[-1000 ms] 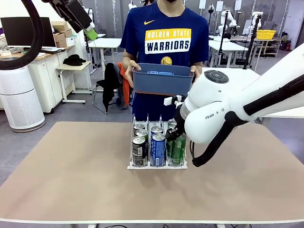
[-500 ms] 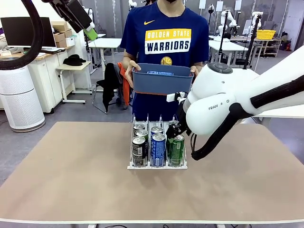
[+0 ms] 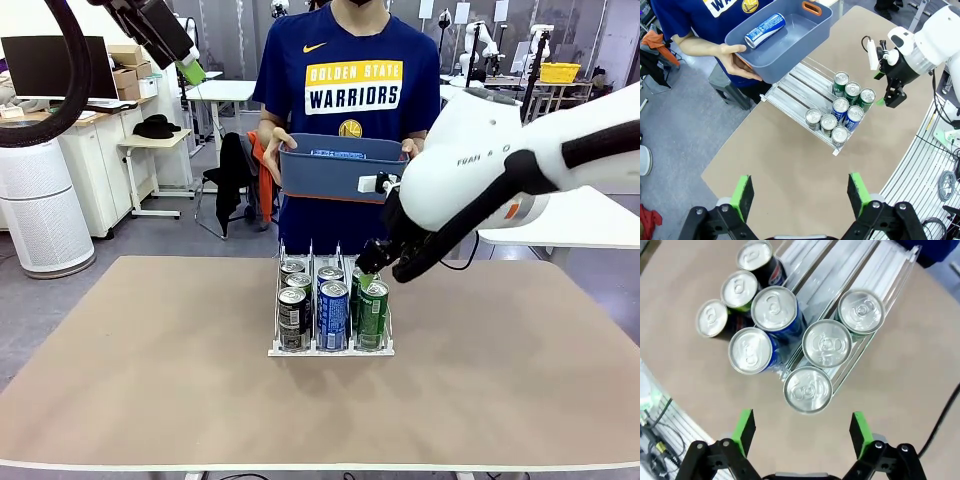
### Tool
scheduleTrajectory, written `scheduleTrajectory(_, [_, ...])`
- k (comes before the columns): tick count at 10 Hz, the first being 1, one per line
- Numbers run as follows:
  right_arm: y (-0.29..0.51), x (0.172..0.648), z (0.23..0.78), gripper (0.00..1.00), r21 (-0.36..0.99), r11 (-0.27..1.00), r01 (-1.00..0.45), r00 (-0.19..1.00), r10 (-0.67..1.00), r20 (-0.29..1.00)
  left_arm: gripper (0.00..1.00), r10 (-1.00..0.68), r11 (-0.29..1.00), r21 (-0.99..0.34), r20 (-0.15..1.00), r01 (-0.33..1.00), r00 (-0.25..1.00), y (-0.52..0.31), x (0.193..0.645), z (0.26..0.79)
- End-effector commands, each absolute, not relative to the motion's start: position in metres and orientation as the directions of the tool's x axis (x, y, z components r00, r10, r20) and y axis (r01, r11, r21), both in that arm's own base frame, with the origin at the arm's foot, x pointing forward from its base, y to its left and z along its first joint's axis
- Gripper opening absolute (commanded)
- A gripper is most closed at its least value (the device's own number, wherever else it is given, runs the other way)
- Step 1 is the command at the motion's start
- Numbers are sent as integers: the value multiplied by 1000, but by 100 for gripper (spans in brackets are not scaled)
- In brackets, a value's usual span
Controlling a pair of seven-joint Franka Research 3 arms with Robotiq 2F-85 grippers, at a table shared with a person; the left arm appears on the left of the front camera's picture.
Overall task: Fill the beverage cans into the dispenser.
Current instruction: Place the picked Sprite in the line of the Automatic Can Dispenser with the same cans.
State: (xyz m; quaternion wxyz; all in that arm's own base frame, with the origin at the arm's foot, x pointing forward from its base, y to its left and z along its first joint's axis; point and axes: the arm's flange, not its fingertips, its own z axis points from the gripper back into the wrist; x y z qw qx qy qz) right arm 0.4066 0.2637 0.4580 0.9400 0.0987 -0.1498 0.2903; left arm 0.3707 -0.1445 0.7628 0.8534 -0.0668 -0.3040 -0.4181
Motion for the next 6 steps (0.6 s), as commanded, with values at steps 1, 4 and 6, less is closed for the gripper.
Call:
scheduleTrajectory(1, [254, 400, 473, 100, 113, 760, -640, 746, 580, 329, 100, -671, 644, 134, 572, 753, 472, -144, 370, 762])
scheduleTrajectory(4, [259, 400, 475, 100, 90, 778, -622, 756, 566, 329, 100, -671, 644, 134, 572, 753, 472, -144, 370, 762])
scheduleTrajectory(6, [259, 400, 475, 100, 90, 778, -622, 756, 566, 329, 100, -671, 644, 134, 572, 753, 472, -144, 370, 762])
